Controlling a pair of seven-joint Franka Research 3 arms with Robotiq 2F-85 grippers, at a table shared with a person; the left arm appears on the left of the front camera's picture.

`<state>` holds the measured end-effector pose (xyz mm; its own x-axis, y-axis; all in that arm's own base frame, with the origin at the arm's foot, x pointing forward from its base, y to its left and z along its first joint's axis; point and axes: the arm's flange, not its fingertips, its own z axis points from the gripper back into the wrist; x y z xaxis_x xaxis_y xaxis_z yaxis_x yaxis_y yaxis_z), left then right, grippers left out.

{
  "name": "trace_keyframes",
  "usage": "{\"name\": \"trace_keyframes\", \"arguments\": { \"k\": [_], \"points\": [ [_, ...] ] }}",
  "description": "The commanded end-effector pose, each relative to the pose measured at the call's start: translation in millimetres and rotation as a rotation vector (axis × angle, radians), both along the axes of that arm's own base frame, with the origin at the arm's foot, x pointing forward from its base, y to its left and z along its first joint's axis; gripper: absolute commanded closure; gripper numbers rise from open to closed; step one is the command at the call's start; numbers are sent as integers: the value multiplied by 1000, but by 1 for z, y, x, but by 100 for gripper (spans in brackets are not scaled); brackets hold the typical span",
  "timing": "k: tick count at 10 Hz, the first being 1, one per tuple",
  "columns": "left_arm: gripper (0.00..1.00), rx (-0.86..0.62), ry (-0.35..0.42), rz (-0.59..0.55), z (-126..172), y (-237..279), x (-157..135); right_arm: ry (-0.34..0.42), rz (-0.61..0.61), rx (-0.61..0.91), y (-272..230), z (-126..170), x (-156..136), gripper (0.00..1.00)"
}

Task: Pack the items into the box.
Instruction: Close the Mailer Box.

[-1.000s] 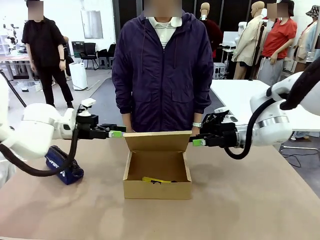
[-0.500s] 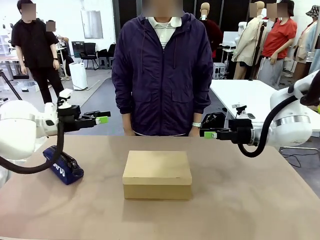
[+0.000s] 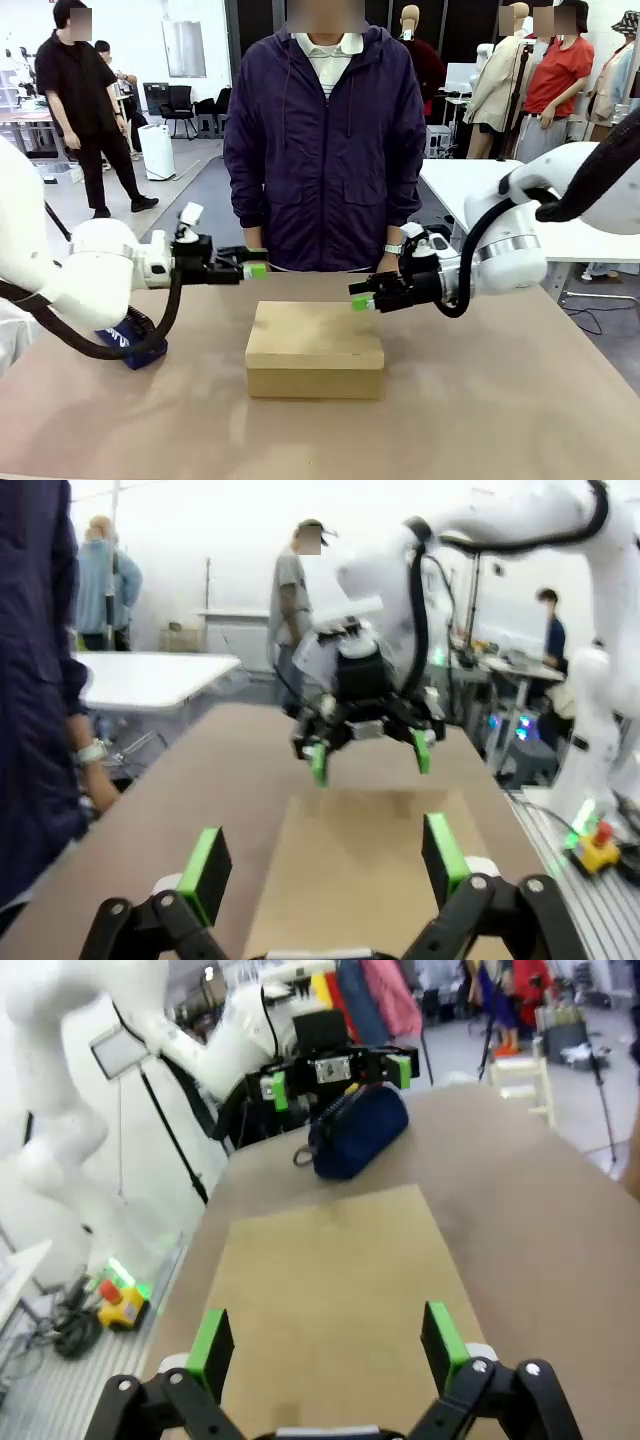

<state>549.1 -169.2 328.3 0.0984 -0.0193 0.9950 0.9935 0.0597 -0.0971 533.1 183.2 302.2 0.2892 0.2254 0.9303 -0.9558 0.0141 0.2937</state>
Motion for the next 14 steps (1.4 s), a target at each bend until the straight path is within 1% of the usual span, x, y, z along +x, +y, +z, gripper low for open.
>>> {"name": "trace_keyframes", "arguments": {
  "k": [1, 2, 3, 4, 5, 7, 8, 9, 10, 11, 12, 13, 14],
  "points": [
    [0, 145, -24, -97, -2, -8, -8, -53, 15, -86, 9, -1, 0, 0],
    [0, 202, -21, -138, -5, -14, -15, -49, 12, -121, 11, -7, -3, 0],
    [0, 293, -63, -110, -8, -17, -18, -12, 64, -86, 13, -13, -4, 0],
    [0, 321, -76, -120, -9, -21, -18, 22, 84, -89, 14, -22, -4, 0],
    [0, 341, -83, -120, -14, -25, -17, 14, 63, -119, 13, -28, -7, 0],
    [0, 343, -38, -133, -22, -34, -12, -24, 55, -149, 13, -34, -15, 0],
    [0, 345, -33, -129, -25, -34, -11, -45, 42, -181, 13, -36, -18, 0],
    [0, 346, -28, -117, -25, -34, -7, -42, 32, -175, 10, -36, -17, 0],
    [0, 329, -14, -121, -24, -33, -5, -54, 9, -159, 7, -31, -17, 0],
    [0, 288, -21, -110, -14, -25, -4, -54, -11, -113, 0, -18, -11, 0],
    [0, 213, -41, -92, 8, -14, 1, -76, -43, -70, -10, 1, -6, 0],
    [0, 157, -54, -69, 27, 4, 0, -72, -105, -40, -20, 23, 0, 0],
    [0, 128, -27, -62, 44, 25, -2, 20, -184, 16, -40, 49, 7, 0]
  ]
}}
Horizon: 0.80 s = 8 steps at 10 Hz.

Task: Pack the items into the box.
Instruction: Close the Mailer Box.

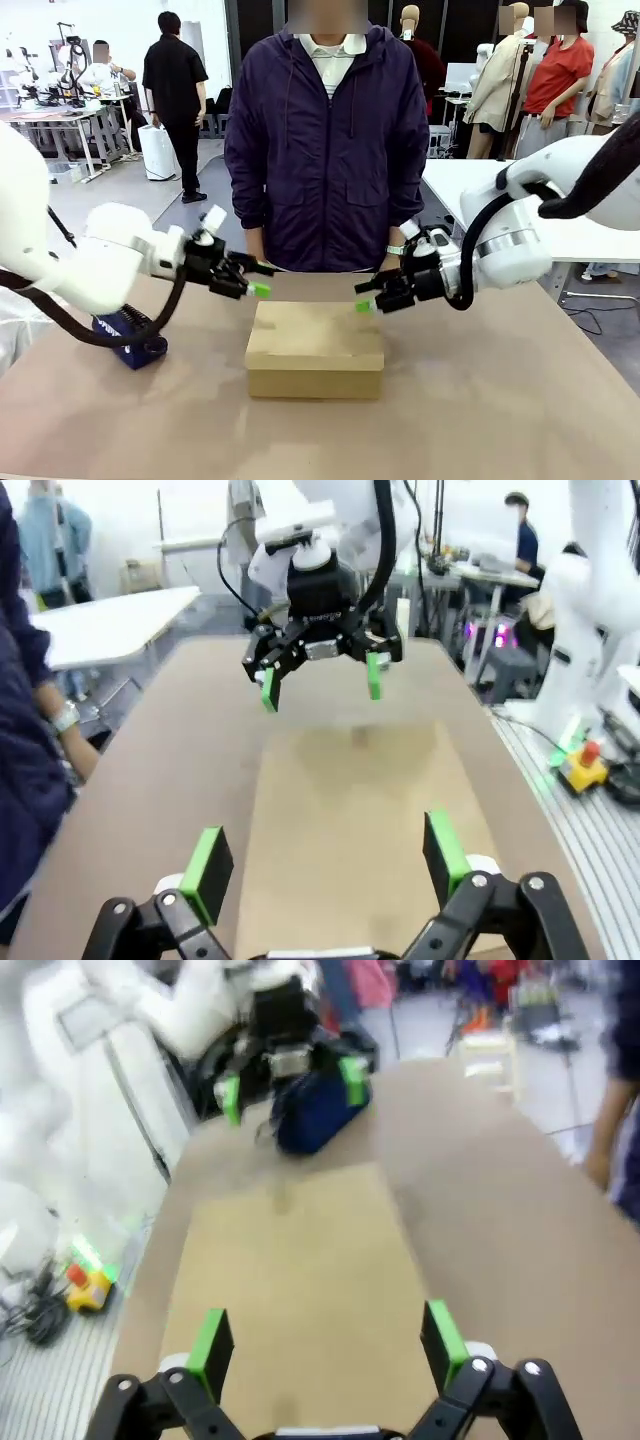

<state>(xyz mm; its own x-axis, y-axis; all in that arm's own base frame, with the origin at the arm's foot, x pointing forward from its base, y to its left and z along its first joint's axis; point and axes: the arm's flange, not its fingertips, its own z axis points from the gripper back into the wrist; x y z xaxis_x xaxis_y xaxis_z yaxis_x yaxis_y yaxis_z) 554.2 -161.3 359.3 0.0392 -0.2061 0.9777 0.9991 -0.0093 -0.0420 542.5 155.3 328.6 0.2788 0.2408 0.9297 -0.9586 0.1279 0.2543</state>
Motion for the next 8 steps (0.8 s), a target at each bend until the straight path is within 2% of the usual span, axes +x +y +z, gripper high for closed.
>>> {"name": "trace_keyframes", "arguments": {
  "k": [1, 2, 4, 5, 6, 7, 8],
  "points": [
    [0, -67, 99, 6, 33, 37, -6, 211, -146, 101, -32, 47, -1, 0],
    [0, -60, 202, 1, 49, 60, -6, 326, -168, 102, -56, 64, -4, 0],
    [0, 29, 534, 57, 66, 108, -2, 609, -292, 152, -115, 86, -17, 0],
    [0, -6, 713, 98, 76, 140, 3, 752, -346, 184, -151, 94, -29, 0],
    [0, -53, 784, 135, 82, 169, 7, 889, -390, 199, -183, 94, -38, 0],
    [0, -99, 878, 126, 84, 195, 10, 970, -423, 233, -211, 91, -46, 0],
    [0, -128, 997, 202, 81, 217, 14, 996, -445, 313, -236, 87, -52, 0]
  ]
}}
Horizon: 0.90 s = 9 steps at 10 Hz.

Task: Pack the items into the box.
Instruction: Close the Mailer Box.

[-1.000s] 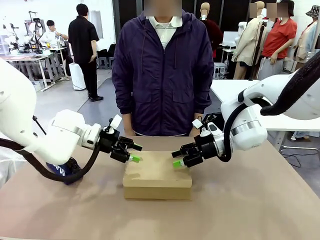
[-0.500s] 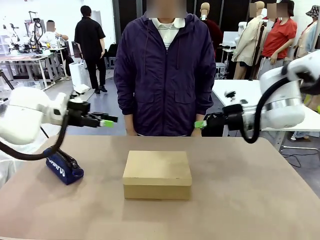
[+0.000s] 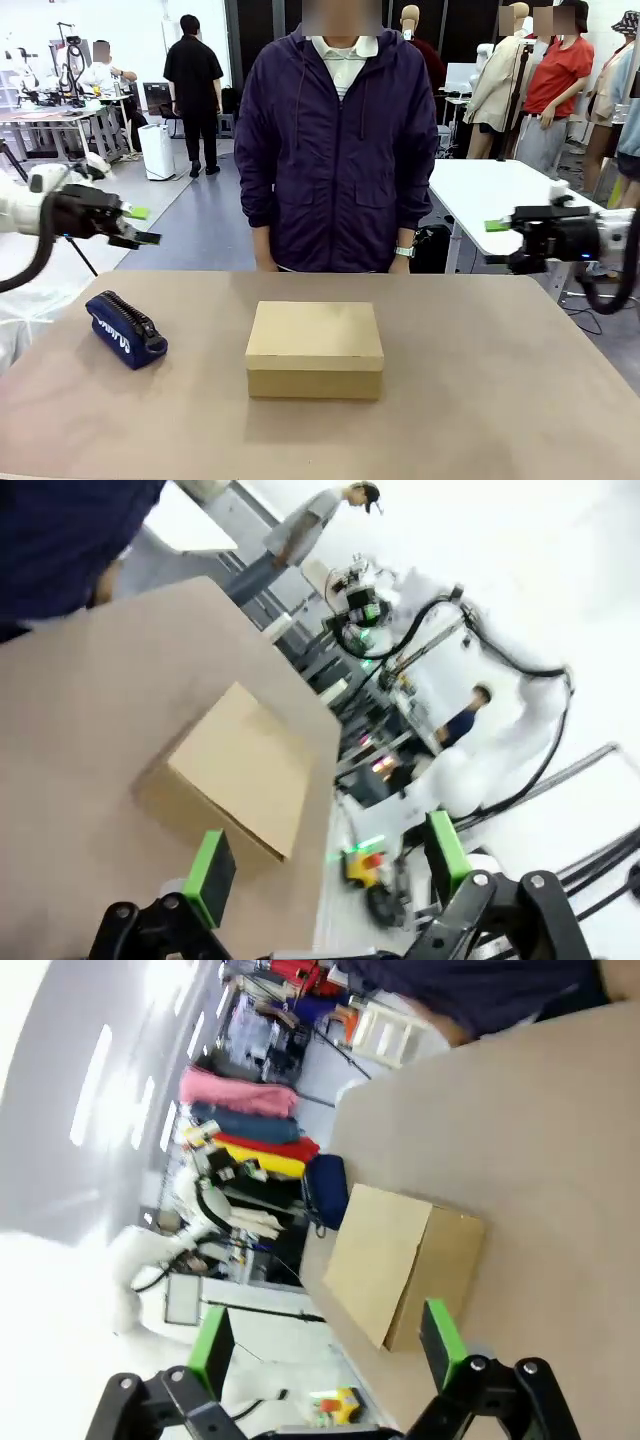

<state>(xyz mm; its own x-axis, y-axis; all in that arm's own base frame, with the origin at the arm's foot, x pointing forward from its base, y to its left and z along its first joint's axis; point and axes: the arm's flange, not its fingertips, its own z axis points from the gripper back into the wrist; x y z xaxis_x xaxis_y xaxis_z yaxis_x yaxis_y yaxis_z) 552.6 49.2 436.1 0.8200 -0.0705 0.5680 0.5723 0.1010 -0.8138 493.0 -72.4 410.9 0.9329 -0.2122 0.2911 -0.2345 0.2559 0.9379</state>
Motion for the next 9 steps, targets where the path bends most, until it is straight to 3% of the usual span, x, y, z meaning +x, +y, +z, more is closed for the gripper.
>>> {"name": "trace_keyframes", "arguments": {
  "k": [1, 2, 3, 9],
  "points": [
    [0, -49, 197, 121, 0, 24, 21, 37, -97, 92, -28, -3, -6, 0],
    [0, -102, 286, 120, -7, 27, 30, 32, -121, 32, -25, -15, 4, 0],
    [0, -14, 107, 55, -3, 23, 6, 35, -47, 36, -26, -4, -8, 0],
    [0, -14, 107, 55, -3, 23, 6, 35, -47, 36, -26, -4, -8, 0]
  ]
}}
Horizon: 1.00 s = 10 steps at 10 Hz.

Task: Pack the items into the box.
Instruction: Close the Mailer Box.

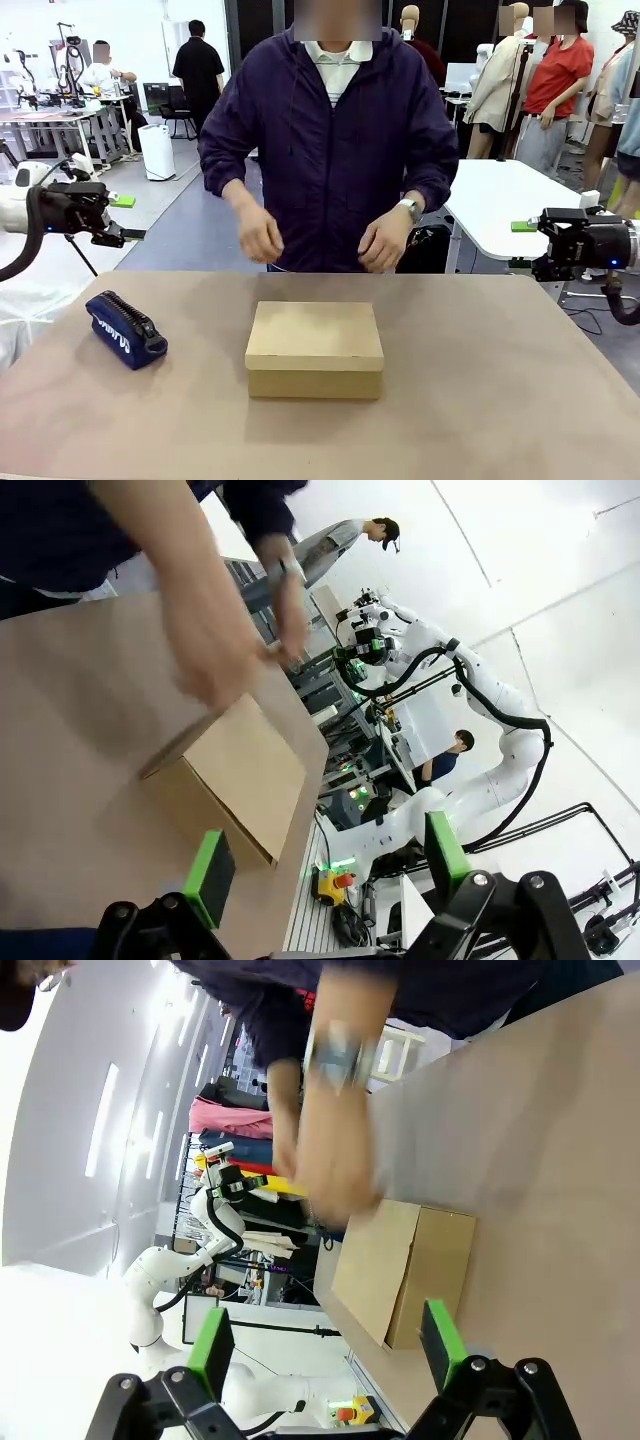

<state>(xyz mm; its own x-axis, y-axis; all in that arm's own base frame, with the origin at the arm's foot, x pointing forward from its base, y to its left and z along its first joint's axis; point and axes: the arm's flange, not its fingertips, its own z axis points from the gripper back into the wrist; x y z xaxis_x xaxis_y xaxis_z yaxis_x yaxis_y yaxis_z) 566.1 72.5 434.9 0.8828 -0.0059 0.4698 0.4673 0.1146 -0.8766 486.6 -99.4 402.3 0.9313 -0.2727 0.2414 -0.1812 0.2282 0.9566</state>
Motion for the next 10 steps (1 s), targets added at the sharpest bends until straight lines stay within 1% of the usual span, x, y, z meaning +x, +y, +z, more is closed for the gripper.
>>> {"name": "trace_keyframes", "arguments": {
  "k": [1, 10],
  "points": [
    [0, 8, -9, -7, -1, 0, -8, -8, 6, -5, 1, 5, -1, 0],
    [0, 8, -9, -7, -1, 0, -8, -8, 6, -5, 1, 5, -1, 0]
  ]
}}
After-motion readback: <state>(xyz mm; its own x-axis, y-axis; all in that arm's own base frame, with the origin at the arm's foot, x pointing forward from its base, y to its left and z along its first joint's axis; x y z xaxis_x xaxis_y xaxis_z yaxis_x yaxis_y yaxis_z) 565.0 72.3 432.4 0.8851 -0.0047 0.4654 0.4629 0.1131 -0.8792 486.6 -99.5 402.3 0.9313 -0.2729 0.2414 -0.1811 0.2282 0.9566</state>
